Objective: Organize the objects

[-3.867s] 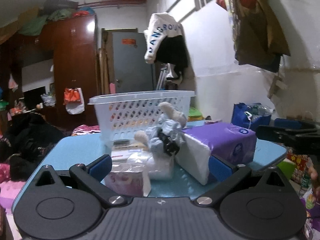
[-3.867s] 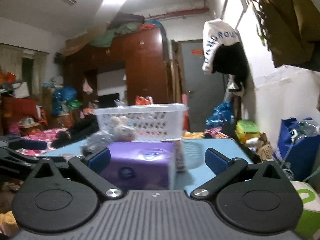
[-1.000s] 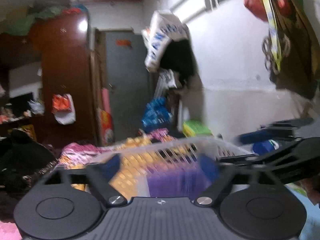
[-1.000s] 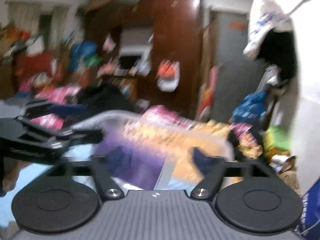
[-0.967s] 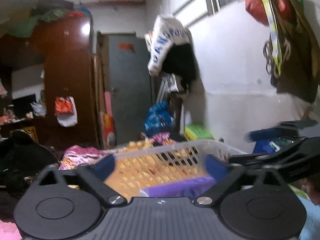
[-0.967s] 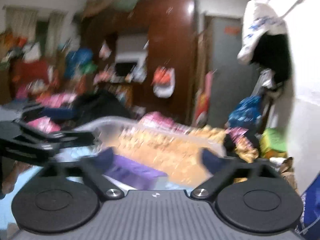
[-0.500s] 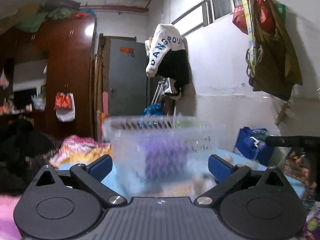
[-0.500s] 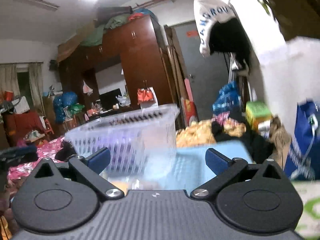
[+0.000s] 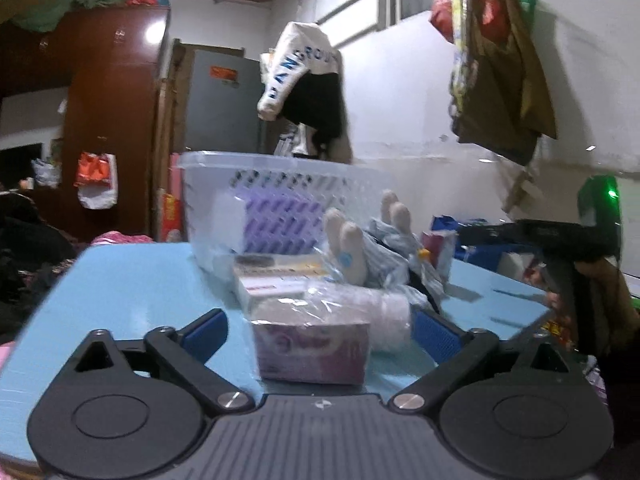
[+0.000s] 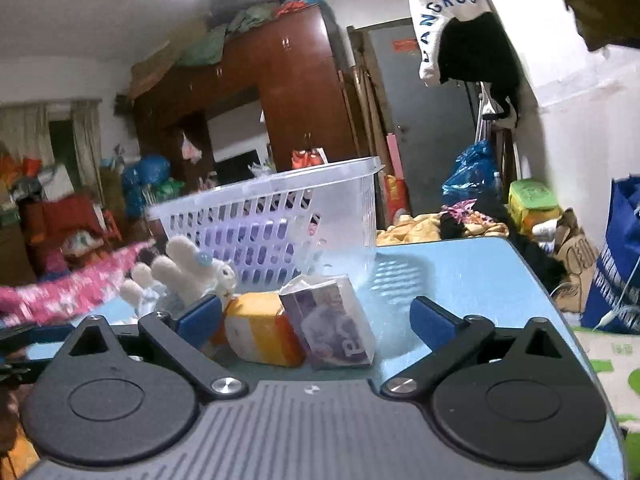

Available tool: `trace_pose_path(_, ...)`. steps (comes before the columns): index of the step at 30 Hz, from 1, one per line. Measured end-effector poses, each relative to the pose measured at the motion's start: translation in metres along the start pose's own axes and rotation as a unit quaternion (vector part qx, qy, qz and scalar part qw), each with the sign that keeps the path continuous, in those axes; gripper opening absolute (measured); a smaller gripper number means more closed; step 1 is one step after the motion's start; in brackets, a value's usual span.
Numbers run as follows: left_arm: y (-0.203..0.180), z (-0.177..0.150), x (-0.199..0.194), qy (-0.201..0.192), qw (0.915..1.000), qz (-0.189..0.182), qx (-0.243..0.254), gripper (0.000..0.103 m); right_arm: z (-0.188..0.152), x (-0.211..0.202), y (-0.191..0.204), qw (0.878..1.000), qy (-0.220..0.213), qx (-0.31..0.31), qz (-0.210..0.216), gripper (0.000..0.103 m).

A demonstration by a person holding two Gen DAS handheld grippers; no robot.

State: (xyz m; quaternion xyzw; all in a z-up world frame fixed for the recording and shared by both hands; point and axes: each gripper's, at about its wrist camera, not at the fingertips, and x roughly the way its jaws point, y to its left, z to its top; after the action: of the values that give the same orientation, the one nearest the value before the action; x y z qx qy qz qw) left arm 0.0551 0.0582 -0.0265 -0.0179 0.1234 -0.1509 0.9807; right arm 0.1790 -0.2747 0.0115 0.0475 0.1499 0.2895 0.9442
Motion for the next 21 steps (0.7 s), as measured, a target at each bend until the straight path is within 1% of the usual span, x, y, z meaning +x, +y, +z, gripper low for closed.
trace_pose_path(1, 0.001, -0.001, 0.003, 0.001, 1.0000, 0.001, 0.001, 0.097, 0.002, 0.004, 0.003, 1.000, 0.005, -0.016, -0.007, 0.094)
trace_pose_path(3, 0.001, -0.008, 0.004, 0.000, 1.0000, 0.003, 0.004, 0.087, -0.001, 0.009, 0.008, 0.999, 0.015, -0.031, -0.010, 0.085)
trace_pose_path(4, 0.002, -0.008, 0.005, 0.000, 1.0000, 0.003, 0.004, 0.084, -0.001, 0.012, 0.008, 0.999, 0.019, -0.034, -0.011, 0.082)
trace_pose_path(5, 0.003, -0.011, 0.005, 0.001, 1.0000, 0.001, 0.005, 0.081, -0.002, 0.014, 0.008, 0.999, 0.019, -0.035, -0.014, 0.078)
trace_pose_path(8, 0.003, -0.012, 0.006, -0.003, 1.0000, 0.002, 0.008, 0.080, 0.000, 0.021, 0.007, 0.999, 0.025, -0.038, -0.019, 0.068)
trace_pose_path(11, 0.001, -0.012, 0.008, -0.005, 0.9999, 0.005, 0.014, 0.080, -0.003, 0.022, 0.008, 0.999, 0.029, -0.038, -0.020, 0.064)
trace_pose_path(13, 0.001, -0.013, 0.009, -0.005, 0.9999, 0.007, 0.014, 0.080, -0.005, 0.020, 0.009, 0.998, 0.026, -0.044, -0.024, 0.059)
trace_pose_path(14, 0.001, -0.014, 0.010, -0.005, 0.9998, 0.007, 0.015, 0.078, -0.006, 0.020, 0.009, 0.998, 0.024, -0.046, -0.025, 0.055)
trace_pose_path(15, 0.002, -0.015, 0.009, -0.006, 0.9998, 0.008, 0.015, 0.069, -0.008, 0.019, 0.008, 0.998, 0.023, -0.046, -0.032, 0.049)
trace_pose_path(17, 0.002, -0.015, 0.008, -0.007, 0.9998, 0.008, 0.017, 0.069, -0.011, 0.017, 0.009, 0.998, 0.018, -0.050, -0.038, 0.049)
trace_pose_path(19, 0.000, -0.015, 0.004, -0.014, 0.9995, 0.018, 0.022, 0.068, -0.013, 0.014, 0.009, 0.998, 0.009, -0.051, -0.040, 0.049)
trace_pose_path(21, 0.000, -0.014, 0.001, -0.021, 0.9992, 0.021, 0.024, 0.068, -0.012, 0.011, 0.007, 0.998, -0.001, -0.044, -0.036, 0.049)
